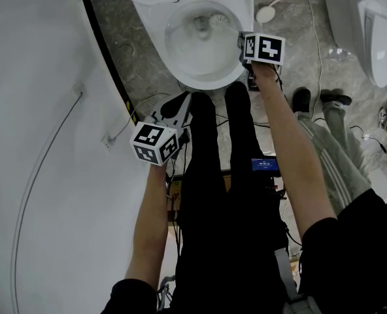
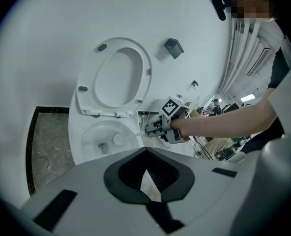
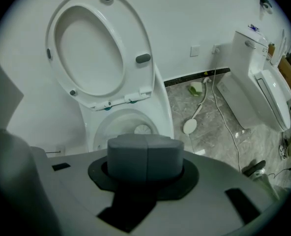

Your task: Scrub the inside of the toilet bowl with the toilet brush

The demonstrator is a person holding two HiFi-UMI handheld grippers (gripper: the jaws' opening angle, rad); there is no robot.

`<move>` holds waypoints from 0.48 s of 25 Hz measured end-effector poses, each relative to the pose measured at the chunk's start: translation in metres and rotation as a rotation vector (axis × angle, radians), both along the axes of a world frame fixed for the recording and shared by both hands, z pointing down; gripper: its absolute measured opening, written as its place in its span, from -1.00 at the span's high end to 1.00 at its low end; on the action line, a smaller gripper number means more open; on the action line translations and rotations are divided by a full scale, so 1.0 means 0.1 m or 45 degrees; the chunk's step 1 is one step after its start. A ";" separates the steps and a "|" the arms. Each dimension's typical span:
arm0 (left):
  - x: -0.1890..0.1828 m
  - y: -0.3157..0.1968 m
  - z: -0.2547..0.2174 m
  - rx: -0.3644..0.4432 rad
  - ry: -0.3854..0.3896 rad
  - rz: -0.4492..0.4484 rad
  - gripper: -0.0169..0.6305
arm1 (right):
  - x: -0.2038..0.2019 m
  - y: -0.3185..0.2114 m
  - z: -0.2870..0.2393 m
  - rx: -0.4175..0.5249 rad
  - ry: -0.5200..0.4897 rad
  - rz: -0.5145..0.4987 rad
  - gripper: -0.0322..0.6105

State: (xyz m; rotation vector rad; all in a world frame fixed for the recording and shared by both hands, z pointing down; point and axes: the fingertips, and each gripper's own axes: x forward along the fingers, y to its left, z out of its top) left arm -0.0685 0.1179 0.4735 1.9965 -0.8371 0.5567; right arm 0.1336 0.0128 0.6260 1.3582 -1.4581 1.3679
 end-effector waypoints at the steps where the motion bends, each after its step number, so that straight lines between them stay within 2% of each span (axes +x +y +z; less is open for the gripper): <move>1: 0.00 0.01 0.00 -0.001 0.000 -0.001 0.93 | 0.02 0.02 0.00 -0.004 0.002 -0.002 0.43; 6: 0.03 0.03 0.01 -0.008 0.004 -0.003 0.93 | 0.07 0.16 0.02 -0.039 0.019 -0.028 0.43; 12: 0.06 0.06 0.02 -0.006 0.011 -0.011 0.93 | 0.13 0.43 0.08 -0.086 -0.005 0.000 0.43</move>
